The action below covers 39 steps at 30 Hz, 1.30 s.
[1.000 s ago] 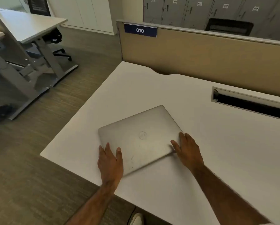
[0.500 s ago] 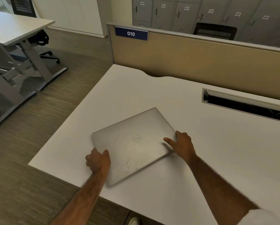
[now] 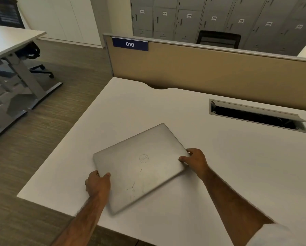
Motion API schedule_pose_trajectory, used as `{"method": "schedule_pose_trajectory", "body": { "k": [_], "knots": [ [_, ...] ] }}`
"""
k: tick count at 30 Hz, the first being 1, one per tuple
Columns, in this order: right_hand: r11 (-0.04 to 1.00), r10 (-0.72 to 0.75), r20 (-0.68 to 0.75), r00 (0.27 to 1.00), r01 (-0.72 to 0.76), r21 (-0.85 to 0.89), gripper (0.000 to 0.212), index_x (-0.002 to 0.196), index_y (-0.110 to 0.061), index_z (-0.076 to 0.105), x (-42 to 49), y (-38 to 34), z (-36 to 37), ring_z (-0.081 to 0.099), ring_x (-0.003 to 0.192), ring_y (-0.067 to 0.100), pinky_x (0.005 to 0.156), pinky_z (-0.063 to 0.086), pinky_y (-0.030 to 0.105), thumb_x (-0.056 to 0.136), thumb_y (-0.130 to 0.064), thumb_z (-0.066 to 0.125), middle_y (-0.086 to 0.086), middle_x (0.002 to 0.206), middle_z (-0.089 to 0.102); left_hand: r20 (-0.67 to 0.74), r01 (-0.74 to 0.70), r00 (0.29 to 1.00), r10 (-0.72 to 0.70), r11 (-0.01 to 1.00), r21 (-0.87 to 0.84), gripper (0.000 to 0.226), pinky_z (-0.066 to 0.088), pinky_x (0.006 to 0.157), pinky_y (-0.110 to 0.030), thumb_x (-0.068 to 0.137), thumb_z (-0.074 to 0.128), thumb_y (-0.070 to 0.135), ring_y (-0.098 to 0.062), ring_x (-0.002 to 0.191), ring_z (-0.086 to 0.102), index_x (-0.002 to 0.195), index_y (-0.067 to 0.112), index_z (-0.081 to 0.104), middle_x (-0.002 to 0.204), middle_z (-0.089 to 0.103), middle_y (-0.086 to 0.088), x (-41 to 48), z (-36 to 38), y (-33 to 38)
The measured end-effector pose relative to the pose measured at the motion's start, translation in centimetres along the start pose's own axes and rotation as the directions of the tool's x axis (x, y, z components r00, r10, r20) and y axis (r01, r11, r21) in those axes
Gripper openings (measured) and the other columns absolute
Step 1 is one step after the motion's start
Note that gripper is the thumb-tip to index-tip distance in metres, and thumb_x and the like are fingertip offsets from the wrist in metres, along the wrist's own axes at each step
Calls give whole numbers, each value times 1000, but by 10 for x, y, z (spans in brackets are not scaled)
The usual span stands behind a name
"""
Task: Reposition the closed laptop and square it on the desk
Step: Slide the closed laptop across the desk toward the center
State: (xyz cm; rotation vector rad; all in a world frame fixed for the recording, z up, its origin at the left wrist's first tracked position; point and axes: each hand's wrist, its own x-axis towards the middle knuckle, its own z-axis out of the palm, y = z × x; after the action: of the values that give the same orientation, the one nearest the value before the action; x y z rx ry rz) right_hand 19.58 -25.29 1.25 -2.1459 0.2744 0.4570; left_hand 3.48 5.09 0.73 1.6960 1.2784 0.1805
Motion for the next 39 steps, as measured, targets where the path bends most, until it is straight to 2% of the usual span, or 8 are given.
{"method": "schedule_pose_trajectory", "body": {
  "k": [4,10,16,23,27,31,34,39],
  "knots": [
    [998,-25,-5,1000,25,50,32,102,3,76,-1,7,-7,72,103,41,92,57,49,74,-10,85,22,104,77,4,-12,1000,12,999,-30,40,54,82,-39,86,71,11,-41,101,67,123,-2,63,119,68,-24,-3,6,3],
    [995,-8,-28,1000,10,98,28,100,2,77,-3,21,-26,70,88,31,85,58,44,75,-8,83,18,98,77,25,-37,999,37,999,-8,41,54,87,-42,84,73,11,-41,102,67,122,-1,63,118,68,-24,-9,22,8],
    [993,-2,-54,999,9,119,15,87,0,76,-1,40,-60,62,74,23,72,47,33,74,-7,81,9,80,70,56,-69,996,68,997,19,43,53,87,-41,84,72,12,-40,103,66,124,-1,62,117,68,-23,-27,52,16],
    [991,6,-73,997,4,132,11,81,-4,75,13,72,-117,62,74,24,71,48,35,73,-8,81,8,76,68,68,-71,995,69,997,29,44,54,91,-45,84,73,13,-42,106,65,124,-1,61,120,67,-23,-70,103,24],
    [991,21,-91,996,-9,136,18,88,0,77,21,89,-150,65,79,27,79,56,45,73,-8,81,20,88,75,84,-72,994,69,997,32,45,53,94,-46,84,72,13,-42,108,64,126,-1,60,122,64,-24,-92,131,29],
    [990,29,-117,993,-12,137,18,87,1,76,26,108,-182,65,78,27,74,52,38,72,-9,81,25,94,76,106,-74,992,69,996,49,46,53,95,-46,84,73,13,-42,110,63,127,1,60,124,63,-23,-116,159,38],
    [989,46,-142,989,-26,144,20,90,1,77,28,122,-205,70,84,36,82,58,47,73,-9,82,24,96,77,130,-95,988,87,994,60,47,54,95,-46,85,73,12,-42,110,63,127,0,59,125,63,-23,-129,180,48],
    [985,72,-175,982,-42,165,22,93,1,77,26,144,-236,72,87,37,86,58,47,75,-9,82,23,98,78,170,-145,977,127,984,100,44,53,95,-45,85,72,13,-41,111,63,125,0,60,125,64,-23,-146,211,63]
  ]
}}
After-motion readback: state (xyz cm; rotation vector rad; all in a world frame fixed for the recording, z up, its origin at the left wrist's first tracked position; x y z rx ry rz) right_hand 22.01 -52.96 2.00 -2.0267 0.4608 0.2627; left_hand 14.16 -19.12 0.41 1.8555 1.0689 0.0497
